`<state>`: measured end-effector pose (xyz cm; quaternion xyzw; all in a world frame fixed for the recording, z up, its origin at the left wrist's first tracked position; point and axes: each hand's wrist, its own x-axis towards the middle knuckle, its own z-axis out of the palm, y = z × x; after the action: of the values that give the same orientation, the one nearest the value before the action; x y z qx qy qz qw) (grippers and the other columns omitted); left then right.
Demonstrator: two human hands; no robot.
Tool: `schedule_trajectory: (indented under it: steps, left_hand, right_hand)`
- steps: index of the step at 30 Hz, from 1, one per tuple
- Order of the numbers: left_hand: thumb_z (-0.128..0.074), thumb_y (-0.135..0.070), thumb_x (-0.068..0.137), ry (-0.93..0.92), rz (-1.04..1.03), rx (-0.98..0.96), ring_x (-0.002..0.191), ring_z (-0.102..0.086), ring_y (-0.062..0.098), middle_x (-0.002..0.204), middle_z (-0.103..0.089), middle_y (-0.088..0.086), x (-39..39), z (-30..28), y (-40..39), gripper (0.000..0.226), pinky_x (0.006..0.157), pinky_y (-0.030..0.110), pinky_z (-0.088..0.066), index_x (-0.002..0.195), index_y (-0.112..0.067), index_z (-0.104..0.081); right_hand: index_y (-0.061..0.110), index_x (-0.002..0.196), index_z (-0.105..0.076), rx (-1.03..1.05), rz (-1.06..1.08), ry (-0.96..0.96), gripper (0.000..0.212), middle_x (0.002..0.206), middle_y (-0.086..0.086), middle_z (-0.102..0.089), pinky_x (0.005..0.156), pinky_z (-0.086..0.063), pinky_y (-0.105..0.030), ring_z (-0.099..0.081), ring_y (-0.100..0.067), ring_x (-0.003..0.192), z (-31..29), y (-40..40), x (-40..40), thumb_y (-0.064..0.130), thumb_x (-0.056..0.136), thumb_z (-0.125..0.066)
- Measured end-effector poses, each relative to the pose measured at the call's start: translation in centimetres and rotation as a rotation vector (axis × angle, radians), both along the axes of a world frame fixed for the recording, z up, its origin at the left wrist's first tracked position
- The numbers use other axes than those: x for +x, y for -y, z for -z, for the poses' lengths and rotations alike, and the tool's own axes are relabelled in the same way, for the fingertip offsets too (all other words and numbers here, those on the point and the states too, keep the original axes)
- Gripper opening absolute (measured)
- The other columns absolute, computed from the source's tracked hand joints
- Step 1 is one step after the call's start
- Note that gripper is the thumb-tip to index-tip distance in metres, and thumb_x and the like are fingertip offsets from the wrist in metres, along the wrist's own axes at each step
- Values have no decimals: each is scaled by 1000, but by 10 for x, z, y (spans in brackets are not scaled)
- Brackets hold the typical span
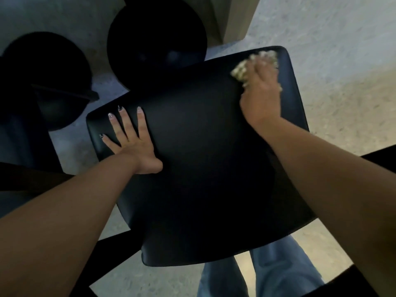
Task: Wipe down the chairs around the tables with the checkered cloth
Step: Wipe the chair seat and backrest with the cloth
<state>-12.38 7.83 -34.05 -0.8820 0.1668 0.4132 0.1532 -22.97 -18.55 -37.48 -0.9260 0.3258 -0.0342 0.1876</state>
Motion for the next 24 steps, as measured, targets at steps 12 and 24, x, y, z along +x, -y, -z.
schedule_trajectory:
  steps: [12,24]
  left_hand:
    - [-73,-24,51,-23,-24,19,124,52,38,116,68,10,-2,-7,6,148,106,67,14,110,-28,63]
    - [-74,-31,50,1,-34,37,117,57,37,118,69,12,-1,-4,6,150,107,68,13,112,-27,63]
  right_hand:
    - [7,151,-23,99,407,-1,57,158,-11,-16,120,-7,-33,-11,-26,147,1,21,-17,8,96,-36]
    - [6,151,-19,61,595,-71,59,159,-11,-14,119,-5,-36,-8,-26,147,-3,-16,-31,7,95,-39]
